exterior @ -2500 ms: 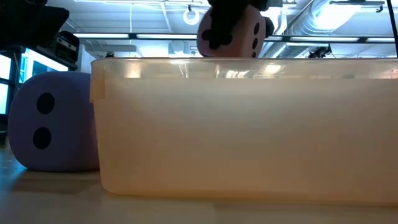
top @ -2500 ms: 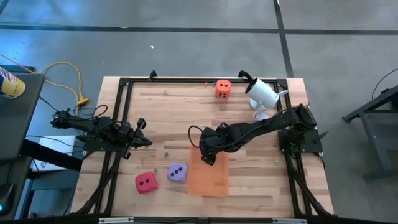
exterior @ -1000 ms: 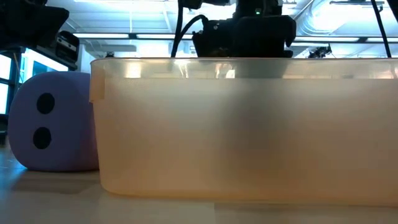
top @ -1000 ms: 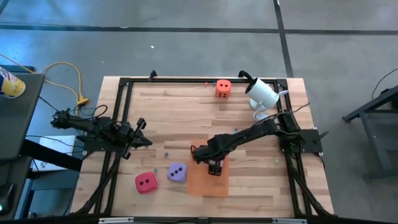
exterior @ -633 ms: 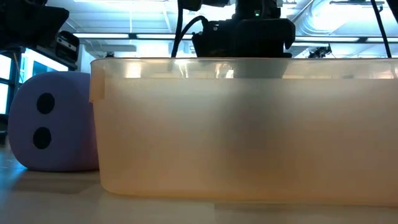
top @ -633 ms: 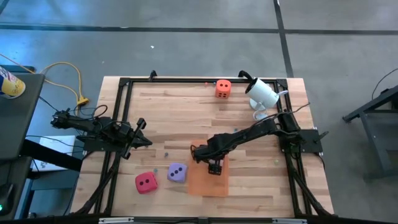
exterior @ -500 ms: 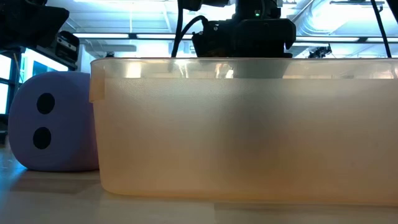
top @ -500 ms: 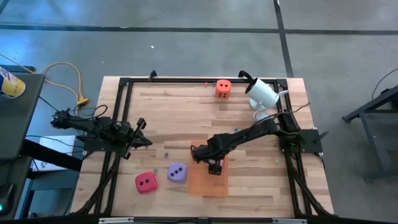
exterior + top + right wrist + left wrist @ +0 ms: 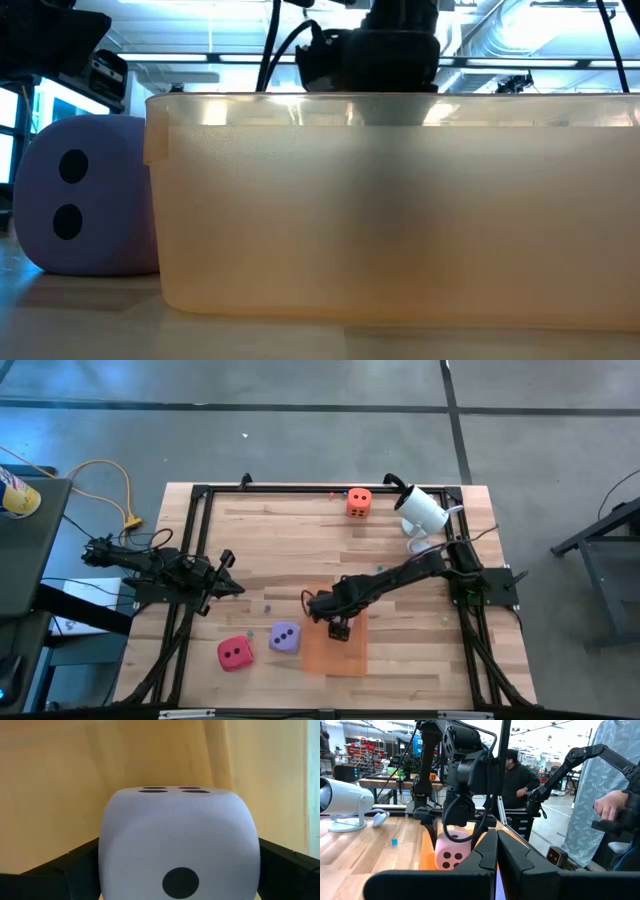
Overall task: Pick & Place Dice
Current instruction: Put the large pink dice into the orange bin, then put the small light blue dice into the orange bin
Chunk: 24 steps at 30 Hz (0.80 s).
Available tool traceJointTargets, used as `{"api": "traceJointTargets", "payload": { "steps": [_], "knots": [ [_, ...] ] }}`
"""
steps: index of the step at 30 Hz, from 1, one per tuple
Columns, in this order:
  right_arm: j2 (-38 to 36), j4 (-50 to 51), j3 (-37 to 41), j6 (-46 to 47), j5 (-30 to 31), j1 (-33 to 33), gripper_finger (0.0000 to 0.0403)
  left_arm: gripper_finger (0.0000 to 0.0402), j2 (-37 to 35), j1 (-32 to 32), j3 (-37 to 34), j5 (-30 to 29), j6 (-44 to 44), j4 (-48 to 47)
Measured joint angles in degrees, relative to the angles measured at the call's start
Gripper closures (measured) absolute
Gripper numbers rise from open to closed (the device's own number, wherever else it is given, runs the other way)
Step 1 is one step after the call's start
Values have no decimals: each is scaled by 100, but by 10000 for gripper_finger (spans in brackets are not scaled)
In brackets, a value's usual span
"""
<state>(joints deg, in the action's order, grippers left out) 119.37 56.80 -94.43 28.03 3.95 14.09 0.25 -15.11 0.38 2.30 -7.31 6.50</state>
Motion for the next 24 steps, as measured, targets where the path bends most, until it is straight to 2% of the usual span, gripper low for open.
{"api": "traceJointTargets", "payload": {
  "steps": [4,13,24],
  "knots": [
    [0,11,0,59,38,0,3,401,0,0,0,-1,1,0],
    [-53,21,0,-424,328,115,4,401,-1,0,0,0,1,0],
    [-728,191,2,-320,753,247,5,401,-2,-1,0,-2,2,0]
  ]
}}
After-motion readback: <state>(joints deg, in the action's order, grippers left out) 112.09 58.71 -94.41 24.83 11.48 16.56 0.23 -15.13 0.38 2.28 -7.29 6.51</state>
